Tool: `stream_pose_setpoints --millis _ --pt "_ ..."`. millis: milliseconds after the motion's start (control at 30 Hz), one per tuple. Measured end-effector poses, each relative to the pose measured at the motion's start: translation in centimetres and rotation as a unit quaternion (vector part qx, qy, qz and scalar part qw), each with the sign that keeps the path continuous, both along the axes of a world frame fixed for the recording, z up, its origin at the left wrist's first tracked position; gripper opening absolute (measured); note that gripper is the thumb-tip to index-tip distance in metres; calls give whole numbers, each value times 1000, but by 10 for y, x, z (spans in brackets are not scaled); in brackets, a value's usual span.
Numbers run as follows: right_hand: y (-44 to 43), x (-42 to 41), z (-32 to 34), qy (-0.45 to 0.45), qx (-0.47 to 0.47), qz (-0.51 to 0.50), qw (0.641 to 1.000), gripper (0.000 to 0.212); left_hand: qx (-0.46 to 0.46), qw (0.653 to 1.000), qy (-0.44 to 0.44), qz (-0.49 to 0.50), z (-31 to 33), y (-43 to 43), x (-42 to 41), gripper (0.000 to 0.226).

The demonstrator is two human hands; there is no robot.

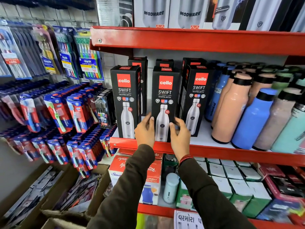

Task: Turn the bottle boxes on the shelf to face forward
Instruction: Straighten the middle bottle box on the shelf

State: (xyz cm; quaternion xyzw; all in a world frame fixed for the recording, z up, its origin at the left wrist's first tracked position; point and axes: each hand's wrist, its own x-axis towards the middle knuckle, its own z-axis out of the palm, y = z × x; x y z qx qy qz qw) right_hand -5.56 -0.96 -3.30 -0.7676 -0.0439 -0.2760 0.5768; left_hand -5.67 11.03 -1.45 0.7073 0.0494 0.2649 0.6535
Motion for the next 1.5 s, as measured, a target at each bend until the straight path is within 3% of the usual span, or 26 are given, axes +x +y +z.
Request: stream_pose_setpoints --millis 233,400,567,767,933,1133,1300,1500 --pt "-2 -2 0 -1 -8 8 1000 31 1 1000 5 -9 5 -2 -8 37" --pt "-10 -2 1 -8 9 -4 1000 32 -23 996 -72 47 -2 -19 -13 43" --pt "-43 5 16 -60 43 -70 995 28 86 977 -152 120 6 -52 -21 36" --pt "-87 27 28 -40 31 -88 995 43 152 960 -234 -17 17 -100 -7 39" --pt "-108 50 27 36 -6 -54 998 51 110 985 -95 -91 21 -133 18 52" --pt "-119 62 24 97 -7 -23 995 47 -3 990 108 -89 27 -141 45 44" --pt "-123 62 22 85 -2 -37 996 40 -30 989 122 -77 26 -140 46 41" --pt "-125 48 19 67 6 -41 997 36 17 993 111 -30 18 -138 38 35"
